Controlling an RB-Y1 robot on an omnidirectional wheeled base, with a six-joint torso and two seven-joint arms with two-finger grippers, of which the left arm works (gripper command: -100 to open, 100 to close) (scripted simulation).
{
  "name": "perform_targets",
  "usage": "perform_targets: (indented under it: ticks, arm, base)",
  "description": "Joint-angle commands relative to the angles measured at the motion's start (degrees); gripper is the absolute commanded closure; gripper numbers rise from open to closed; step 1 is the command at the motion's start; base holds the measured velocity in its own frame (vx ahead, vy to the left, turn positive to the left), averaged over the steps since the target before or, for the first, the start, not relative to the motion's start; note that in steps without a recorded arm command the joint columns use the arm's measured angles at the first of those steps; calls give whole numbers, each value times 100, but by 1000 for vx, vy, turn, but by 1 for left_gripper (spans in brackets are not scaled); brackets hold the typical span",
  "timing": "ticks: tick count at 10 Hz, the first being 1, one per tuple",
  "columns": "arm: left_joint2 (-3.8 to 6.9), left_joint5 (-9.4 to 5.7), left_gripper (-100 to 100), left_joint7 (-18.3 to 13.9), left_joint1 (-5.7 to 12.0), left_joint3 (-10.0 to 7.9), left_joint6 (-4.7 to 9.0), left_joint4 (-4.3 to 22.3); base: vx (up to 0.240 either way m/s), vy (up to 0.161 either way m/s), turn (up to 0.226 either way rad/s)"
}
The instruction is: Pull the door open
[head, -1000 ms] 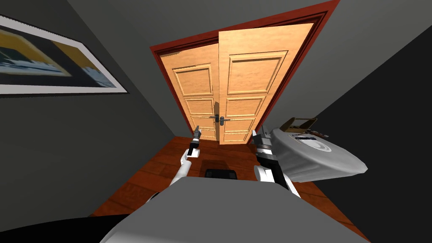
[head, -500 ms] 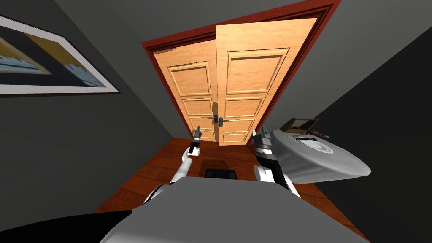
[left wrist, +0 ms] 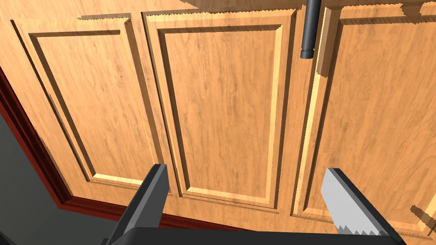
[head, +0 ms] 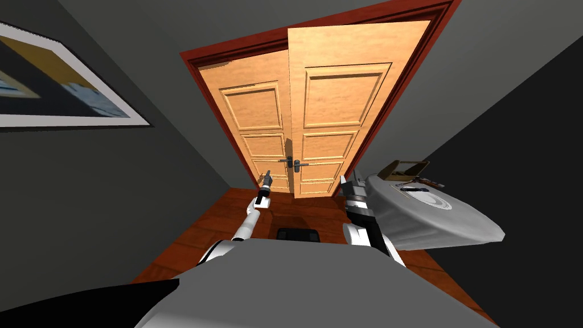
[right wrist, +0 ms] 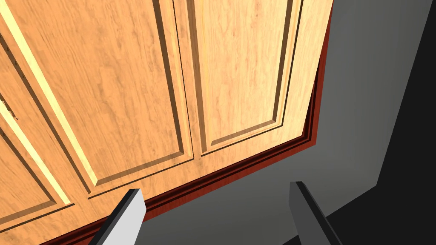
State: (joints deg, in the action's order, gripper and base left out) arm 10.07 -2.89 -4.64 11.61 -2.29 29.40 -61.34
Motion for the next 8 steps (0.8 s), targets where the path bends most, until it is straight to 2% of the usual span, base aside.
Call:
perform_targets:
  ticks: [1,8]
  arm:
    - [28,-19,-100,-31,149,-11,-21,282]
    - [143,-97,-100,-147,815,-57,-79,1421]
  base:
    - [94,-21,-39]
    - [98,-20,-40]
